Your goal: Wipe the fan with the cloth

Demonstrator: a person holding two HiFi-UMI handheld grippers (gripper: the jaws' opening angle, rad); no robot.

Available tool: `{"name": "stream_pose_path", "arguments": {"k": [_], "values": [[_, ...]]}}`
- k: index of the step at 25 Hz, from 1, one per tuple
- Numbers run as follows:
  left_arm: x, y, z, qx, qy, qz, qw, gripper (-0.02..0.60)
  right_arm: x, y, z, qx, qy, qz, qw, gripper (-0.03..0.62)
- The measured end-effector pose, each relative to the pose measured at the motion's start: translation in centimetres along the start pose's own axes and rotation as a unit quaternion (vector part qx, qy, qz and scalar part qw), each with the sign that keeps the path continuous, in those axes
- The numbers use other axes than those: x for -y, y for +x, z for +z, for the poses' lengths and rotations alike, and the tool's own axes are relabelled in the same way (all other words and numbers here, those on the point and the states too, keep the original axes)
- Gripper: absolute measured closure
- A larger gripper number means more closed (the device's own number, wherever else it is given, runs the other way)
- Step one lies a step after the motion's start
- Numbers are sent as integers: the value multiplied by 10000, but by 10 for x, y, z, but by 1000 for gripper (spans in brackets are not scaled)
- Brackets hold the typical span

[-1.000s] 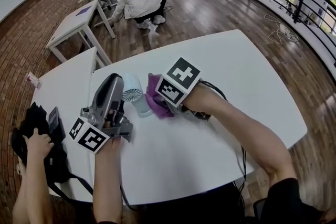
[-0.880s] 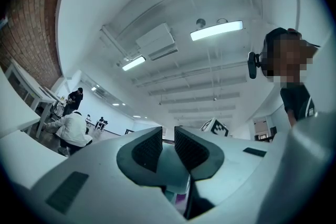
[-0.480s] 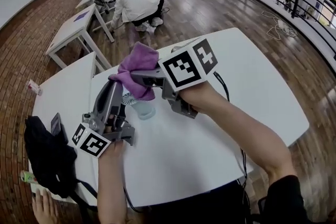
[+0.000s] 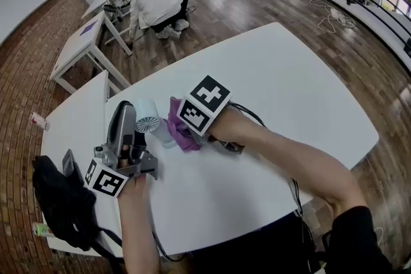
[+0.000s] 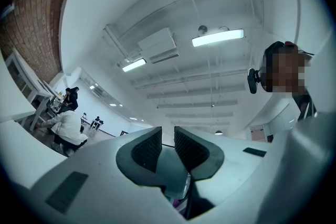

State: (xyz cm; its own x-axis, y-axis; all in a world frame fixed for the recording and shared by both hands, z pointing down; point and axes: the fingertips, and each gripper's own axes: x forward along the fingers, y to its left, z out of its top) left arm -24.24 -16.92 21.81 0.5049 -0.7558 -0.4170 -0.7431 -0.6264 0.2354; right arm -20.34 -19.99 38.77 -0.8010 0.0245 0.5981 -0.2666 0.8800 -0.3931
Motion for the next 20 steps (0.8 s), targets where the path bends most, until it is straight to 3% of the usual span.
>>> {"name": "stream_pose_path", "arguments": {"k": [2, 5, 7, 12, 17, 19, 20], "values": [[0, -1, 0, -12, 15, 24, 10000, 505, 1, -7, 2, -107, -442, -236, 9987, 525], [2, -1, -1, -22, 24, 4, 10000, 505, -11, -39, 41, 1039, -329, -142, 9939, 525], [2, -1, -1, -7, -1, -23, 10000, 505, -22, -46, 53, 1335, -253, -26, 9907, 525], [2, -2, -1, -9, -22, -34, 10000, 505, -9, -3, 1, -87, -866, -658, 9940, 525], [3, -5, -1, 48, -94, -37, 9999, 505, -5, -9, -18, -1111, -1794, -957, 9728, 525], [3, -8, -2, 59, -129, -21, 9999, 505, 5, -20, -16, -1125, -1854, -1108, 9699, 525], [3, -9, -1, 65, -140, -10, 9999, 505, 9, -28, -6, -872, -1771, -1143, 9736, 525]]}}
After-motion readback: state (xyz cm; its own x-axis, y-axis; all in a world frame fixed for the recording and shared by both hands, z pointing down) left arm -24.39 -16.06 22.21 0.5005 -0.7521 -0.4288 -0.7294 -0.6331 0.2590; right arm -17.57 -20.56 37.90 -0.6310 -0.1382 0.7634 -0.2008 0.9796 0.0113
